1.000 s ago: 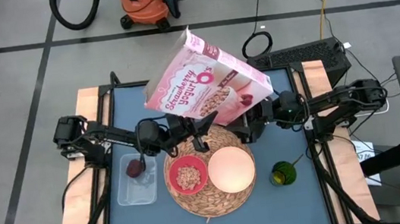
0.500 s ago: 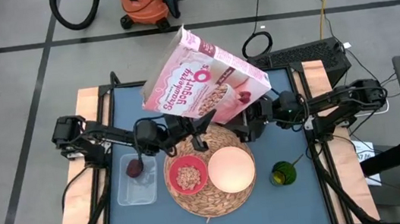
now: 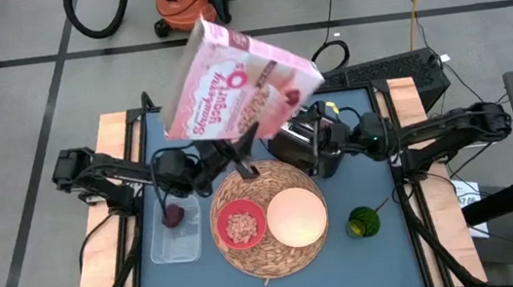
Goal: Arrange a breakfast setting
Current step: Pour the cereal from the cereal box into the orange bowl
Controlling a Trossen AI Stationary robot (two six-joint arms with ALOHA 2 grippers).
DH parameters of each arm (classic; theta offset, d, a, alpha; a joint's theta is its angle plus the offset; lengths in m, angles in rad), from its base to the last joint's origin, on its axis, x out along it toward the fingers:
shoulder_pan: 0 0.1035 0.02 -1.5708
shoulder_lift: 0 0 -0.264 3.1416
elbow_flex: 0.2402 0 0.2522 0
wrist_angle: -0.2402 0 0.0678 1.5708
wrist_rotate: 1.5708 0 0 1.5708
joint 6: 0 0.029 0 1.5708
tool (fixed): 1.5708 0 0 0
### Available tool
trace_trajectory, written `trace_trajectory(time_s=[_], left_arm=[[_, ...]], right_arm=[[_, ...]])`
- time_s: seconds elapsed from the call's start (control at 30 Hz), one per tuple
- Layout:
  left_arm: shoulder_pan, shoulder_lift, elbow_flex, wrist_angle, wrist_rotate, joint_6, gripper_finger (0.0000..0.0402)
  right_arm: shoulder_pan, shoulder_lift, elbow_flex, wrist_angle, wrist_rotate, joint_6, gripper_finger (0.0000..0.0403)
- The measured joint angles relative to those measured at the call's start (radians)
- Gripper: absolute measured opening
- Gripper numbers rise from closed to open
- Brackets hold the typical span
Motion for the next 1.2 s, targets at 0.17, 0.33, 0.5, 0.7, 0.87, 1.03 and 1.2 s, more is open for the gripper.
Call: trace_trajectory(time_s=[0.17, 0.33, 0.5, 0.7, 0.87, 1.03, 1.2], left_arm=[[-0.003, -0.078, 0.000, -0.078, -0.099, 0.116, 0.0095], [-0.003, -0.161, 0.000, -0.152, -0.243, 0.232, 0.0095], [-0.004, -0.238, 0.000, -0.168, -0.371, 0.334, 0.0095], [-0.004, -0.298, 0.000, -0.172, -0.538, 0.474, 0.0095], [-0.004, -0.328, 0.000, -0.186, -0.662, 0.547, 0.0095], [-0.002, -0.371, -0.062, -0.191, -0.707, 0.530, 0.0095], [0.021, -0.455, -0.226, -0.192, -0.727, 0.429, 0.0095]], right_arm=[[-0.001, -0.056, 0.000, -0.122, 0.027, 0.000, 0.0368], [0.000, -0.091, -0.001, -0.200, 0.027, 0.000, 0.0368], [-0.001, -0.091, -0.001, -0.204, 0.025, 0.000, 0.0368], [-0.001, -0.091, -0.001, -0.223, 0.025, 0.000, 0.0368], [-0.001, -0.091, -0.001, -0.233, 0.025, -0.003, 0.0368], [-0.001, -0.091, -0.001, -0.231, 0.025, -0.003, 0.0368], [0.000, -0.091, -0.001, -0.227, 0.025, -0.003, 0.0368]])
